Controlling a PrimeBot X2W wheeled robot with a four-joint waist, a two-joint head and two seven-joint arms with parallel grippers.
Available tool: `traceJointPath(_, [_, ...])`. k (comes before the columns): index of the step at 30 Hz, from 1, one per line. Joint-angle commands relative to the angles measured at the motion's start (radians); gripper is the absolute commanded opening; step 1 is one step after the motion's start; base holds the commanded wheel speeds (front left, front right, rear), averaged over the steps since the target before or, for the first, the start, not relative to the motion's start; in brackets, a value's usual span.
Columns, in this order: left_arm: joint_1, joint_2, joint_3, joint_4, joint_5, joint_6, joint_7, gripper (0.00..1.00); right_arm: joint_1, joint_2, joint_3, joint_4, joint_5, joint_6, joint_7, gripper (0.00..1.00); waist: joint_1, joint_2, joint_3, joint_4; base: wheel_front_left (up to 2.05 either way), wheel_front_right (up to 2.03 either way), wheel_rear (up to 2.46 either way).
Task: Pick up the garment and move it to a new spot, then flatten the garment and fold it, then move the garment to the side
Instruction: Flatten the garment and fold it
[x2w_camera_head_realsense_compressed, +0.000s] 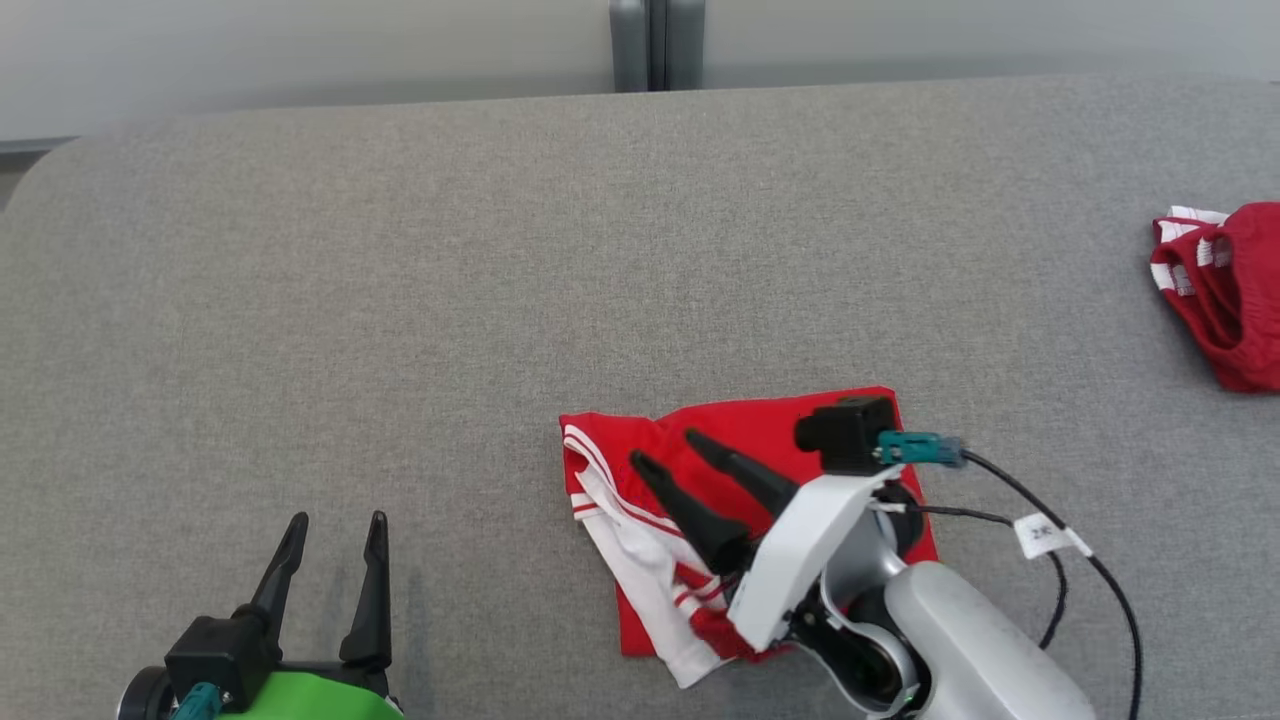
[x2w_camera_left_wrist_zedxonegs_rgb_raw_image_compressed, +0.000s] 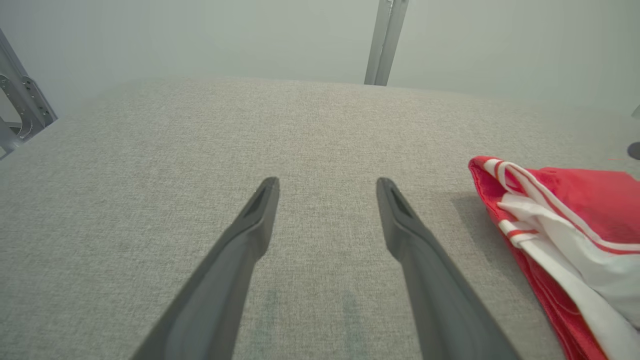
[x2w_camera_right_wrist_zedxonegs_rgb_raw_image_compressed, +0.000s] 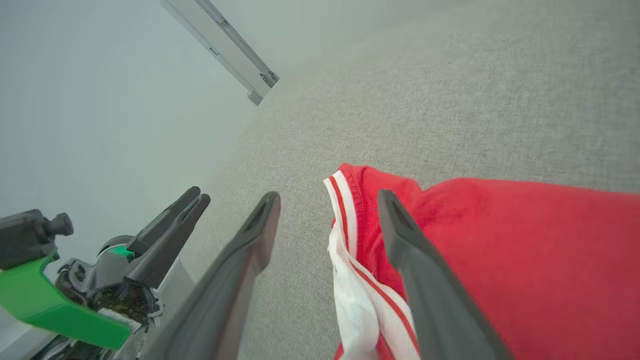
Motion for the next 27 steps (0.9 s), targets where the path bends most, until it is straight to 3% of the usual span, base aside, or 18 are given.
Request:
traceJointPath(1, [0.02,-0.004,0.004,-0.003,-0.003,0.007,-0.003,1.0,0.023,-0.017,-0.031,-0.024,-0.037,0.0,-0.02,1.0,0.0,0.0,-0.028,-0.007,0.0,0.0,0.0])
traceJointPath(10, [0.049,-0.005,0.008,-0.008,-0.009,0.014,-0.003,1.0,0.178,-0.186,-0.297,-0.185,-0.323,0.0,-0.122,1.0,0.0,0.0,-0.094,-0.023,0.0,0.0,0.0])
traceJointPath(13, [0.057,-0.003,0.007,-0.002,-0.009,0.015,-0.003,1.0,0.236,-0.214,-0.388,-0.198,-0.38,0.0,-0.167,1.0,0.0,0.0,-0.113,-0.022,0.0,0.0,0.0])
traceJointPath(20, [0.068,-0.003,-0.001,0.016,-0.001,0.015,-0.003,1.0,0.368,-0.235,-0.545,-0.176,-0.461,0.0,-0.291,1.0,0.0,0.0,-0.158,-0.014,0.0,0.0,0.0])
traceJointPath(27, [0.083,-0.009,0.034,-0.01,0.003,0.014,-0.003,1.0,0.432,-0.192,-0.64,-0.102,-0.559,0.0,-0.421,1.0,0.0,0.0,-0.166,-0.025,0.0,0.0,0.0])
